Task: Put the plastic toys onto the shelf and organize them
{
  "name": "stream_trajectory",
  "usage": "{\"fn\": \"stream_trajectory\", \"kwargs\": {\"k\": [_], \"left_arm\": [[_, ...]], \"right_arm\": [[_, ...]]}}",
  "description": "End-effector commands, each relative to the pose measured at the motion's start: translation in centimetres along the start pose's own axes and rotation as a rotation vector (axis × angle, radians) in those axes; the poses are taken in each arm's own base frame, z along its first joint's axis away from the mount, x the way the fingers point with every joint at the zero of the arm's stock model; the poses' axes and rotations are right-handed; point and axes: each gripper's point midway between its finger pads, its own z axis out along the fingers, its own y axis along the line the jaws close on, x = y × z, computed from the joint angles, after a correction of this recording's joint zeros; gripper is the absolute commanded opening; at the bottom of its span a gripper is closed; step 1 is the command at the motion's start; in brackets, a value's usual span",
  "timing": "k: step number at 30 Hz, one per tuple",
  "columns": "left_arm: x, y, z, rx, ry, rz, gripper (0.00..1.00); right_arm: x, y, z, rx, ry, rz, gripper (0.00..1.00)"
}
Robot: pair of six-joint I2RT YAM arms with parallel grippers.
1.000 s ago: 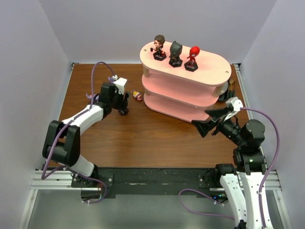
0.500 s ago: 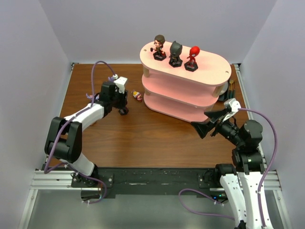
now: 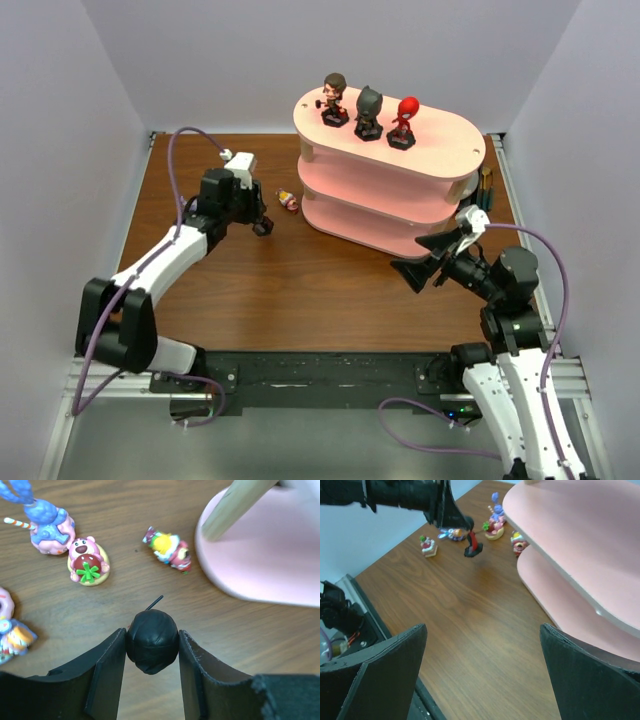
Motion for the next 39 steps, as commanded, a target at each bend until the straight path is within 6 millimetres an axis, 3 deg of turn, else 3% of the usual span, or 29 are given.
{"fn": "stream_trajectory", "kwargs": {"k": [1, 8, 14, 15, 16, 17, 18, 22, 25, 29, 35, 39], "left_arm": [[-2.3, -1.7, -3.5, -0.005, -0.065, -0.191, 0.14], [-0.9, -4.2, -7.5, -0.01, -0.029, -0.314, 0.08], [0.5, -7.1, -9.5, 0.022, 0.025, -0.366, 0.05], [0.8, -7.6, -9.7, 0.038, 0.035, -0.371, 0.04], [1.0, -8.0, -9.9, 0.053, 0.042, -0.377, 0.04], [1.3, -8.2, -10.0, 0.058, 0.054, -0.382, 0.04], [1.6, -8.5, -10.1, 0.058, 0.065, -0.389, 0.04], [2.4, -9.1, -10.7, 0.067, 0.099, -0.417, 0.04], [2.4, -9.4, -11.0, 0.065, 0.099, -0.436, 0.04], [2.6, -9.7, -11.3, 0.069, 0.111, -0.454, 0.04], [2.6, -10.1, -11.3, 0.078, 0.114, -0.461, 0.05], [2.7, -10.2, -11.4, 0.082, 0.116, -0.457, 0.05]], "right_arm": [[0.7, 0.6, 1.2, -0.053, 0.022, -0.002, 0.98], [2.5, 1.5, 3.0, -0.098, 0.083, -0.006, 0.98], [4.9, 3.1, 6.3, -0.102, 0.14, -0.045, 0.95], [5.0, 4.6, 6.8, -0.144, 0.135, -0.068, 0.94], [6.1, 4.7, 7.6, -0.141, 0.172, -0.069, 0.93], [5.8, 4.8, 8.3, -0.119, 0.152, -0.082, 0.92], [6.0, 6.2, 9.0, -0.157, 0.148, -0.098, 0.92], [7.1, 7.5, 12.3, -0.152, 0.17, -0.12, 0.87], [6.3, 8.8, 13.9, -0.158, 0.132, -0.139, 0.81], [6.8, 9.9, 16.3, -0.148, 0.129, -0.156, 0.72], [6.3, 11.5, 18.5, -0.157, 0.097, -0.168, 0.58], [7.0, 12.0, 19.4, -0.167, 0.109, -0.177, 0.51]]}}
